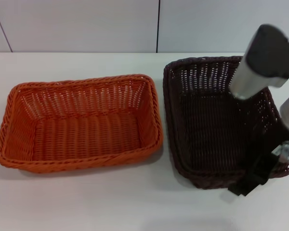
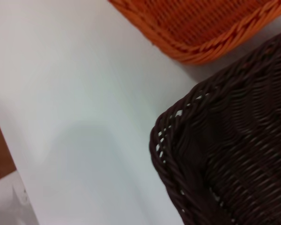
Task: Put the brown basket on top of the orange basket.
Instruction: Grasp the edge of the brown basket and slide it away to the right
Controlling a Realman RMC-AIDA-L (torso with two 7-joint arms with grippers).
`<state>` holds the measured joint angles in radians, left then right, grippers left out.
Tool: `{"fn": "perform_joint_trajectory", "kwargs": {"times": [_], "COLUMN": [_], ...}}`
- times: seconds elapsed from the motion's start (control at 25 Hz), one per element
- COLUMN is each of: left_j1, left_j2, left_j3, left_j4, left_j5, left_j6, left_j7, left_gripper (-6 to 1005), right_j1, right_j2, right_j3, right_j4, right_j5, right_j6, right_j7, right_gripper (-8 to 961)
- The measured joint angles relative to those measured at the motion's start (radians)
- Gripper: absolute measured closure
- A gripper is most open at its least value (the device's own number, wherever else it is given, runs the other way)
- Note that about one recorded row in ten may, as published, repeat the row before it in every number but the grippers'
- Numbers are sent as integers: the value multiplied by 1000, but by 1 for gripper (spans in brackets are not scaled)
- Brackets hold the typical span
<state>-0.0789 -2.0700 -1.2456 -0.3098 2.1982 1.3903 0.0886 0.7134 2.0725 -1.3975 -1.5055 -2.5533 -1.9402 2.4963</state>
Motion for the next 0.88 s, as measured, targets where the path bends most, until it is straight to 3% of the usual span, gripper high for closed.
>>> {"fn": "perform_joint_trajectory", "kwargs": {"times": [0.24, 0.64, 0.8, 0.88], "left_j1": [-2, -9, -9, -12], "left_j2": [-1, -1, 0, 1], "left_j3": [0, 0, 1, 1], "left_j4": [-5, -6, -8, -7], "left_j5": [0, -9, -11, -11], "left_j6": [0, 0, 0, 0], "left_j7": [0, -2, -3, -3], "left_gripper": [238, 239, 239, 239], "right_j1": [20, 10, 2, -5], "right_j2": [1, 1, 2, 2], "right_j3": [-77, -84, -84, -84], "right_j4": [129, 187, 151, 117], "right_j5": [-4, -58, -59, -59], "right_j6": [91, 170, 173, 174], "right_j7": [-7, -19, -21, -21], "right_gripper": [290, 302, 498, 527]}}
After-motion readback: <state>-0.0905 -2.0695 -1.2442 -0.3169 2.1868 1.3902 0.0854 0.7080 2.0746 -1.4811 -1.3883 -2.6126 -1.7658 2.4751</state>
